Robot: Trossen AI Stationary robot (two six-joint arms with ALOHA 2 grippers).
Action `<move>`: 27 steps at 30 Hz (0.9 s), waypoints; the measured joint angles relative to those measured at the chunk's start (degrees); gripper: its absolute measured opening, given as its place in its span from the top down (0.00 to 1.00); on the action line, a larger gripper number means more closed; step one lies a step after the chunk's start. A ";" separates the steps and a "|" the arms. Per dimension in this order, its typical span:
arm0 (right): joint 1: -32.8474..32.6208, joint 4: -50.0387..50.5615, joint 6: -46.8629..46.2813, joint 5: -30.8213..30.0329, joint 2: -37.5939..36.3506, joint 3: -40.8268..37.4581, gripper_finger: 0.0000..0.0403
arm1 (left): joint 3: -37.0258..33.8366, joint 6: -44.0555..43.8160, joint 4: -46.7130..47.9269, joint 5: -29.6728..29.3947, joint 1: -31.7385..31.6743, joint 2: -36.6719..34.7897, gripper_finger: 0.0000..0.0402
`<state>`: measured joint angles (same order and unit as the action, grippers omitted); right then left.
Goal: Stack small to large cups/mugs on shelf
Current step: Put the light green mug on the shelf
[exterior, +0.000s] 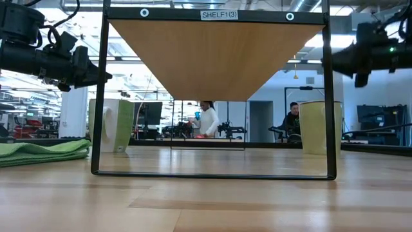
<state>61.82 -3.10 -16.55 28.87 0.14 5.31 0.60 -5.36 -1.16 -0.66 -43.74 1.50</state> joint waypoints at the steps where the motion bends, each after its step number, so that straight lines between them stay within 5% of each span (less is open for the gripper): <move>1: 0.00 0.41 -0.01 0.31 0.00 1.16 0.71 | 0.00 0.00 0.02 0.02 0.00 0.00 0.61; 14: -4.35 16.71 2.03 2.42 4.83 19.34 0.71 | 0.00 0.02 -0.01 -0.01 0.00 0.00 0.61; 27: -10.56 39.78 -2.43 -5.56 21.96 39.09 0.71 | 0.00 0.00 -0.01 -0.01 0.02 0.00 0.61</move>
<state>51.26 36.68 -18.98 23.31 22.10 44.40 0.60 -5.37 -1.17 -0.67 -43.72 1.50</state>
